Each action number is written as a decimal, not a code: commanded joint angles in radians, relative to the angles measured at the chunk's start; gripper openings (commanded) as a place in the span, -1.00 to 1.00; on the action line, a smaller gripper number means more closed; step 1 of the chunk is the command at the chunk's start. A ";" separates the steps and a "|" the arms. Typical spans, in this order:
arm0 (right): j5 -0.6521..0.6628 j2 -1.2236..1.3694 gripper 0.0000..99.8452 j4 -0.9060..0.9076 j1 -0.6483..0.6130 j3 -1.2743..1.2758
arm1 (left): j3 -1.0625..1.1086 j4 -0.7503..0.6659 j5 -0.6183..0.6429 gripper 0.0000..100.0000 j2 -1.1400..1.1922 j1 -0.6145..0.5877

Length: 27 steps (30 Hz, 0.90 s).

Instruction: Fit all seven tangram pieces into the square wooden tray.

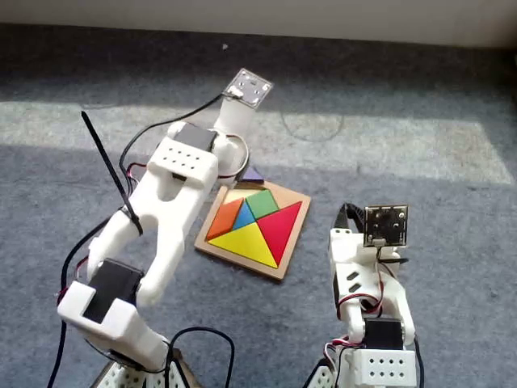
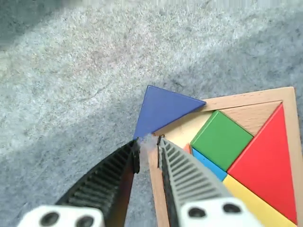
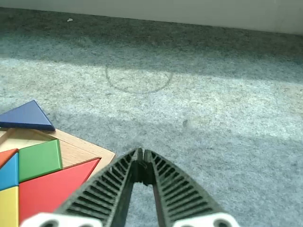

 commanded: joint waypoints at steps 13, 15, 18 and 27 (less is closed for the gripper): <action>0.012 -0.013 -0.96 -0.031 -0.008 -0.005 | 0.200 -0.516 0.091 -0.83 -0.039 -0.030; 0.012 -0.013 -0.96 -0.031 -0.008 -0.005 | 0.174 -0.511 0.091 -0.83 0.012 -0.031; 0.012 -0.013 -0.96 -0.031 -0.008 -0.005 | 0.113 -0.506 0.091 -0.83 0.097 -0.031; 0.034 -0.019 -0.96 -0.031 -0.008 0.022 | 0.039 -0.310 -0.018 -0.87 0.182 -0.002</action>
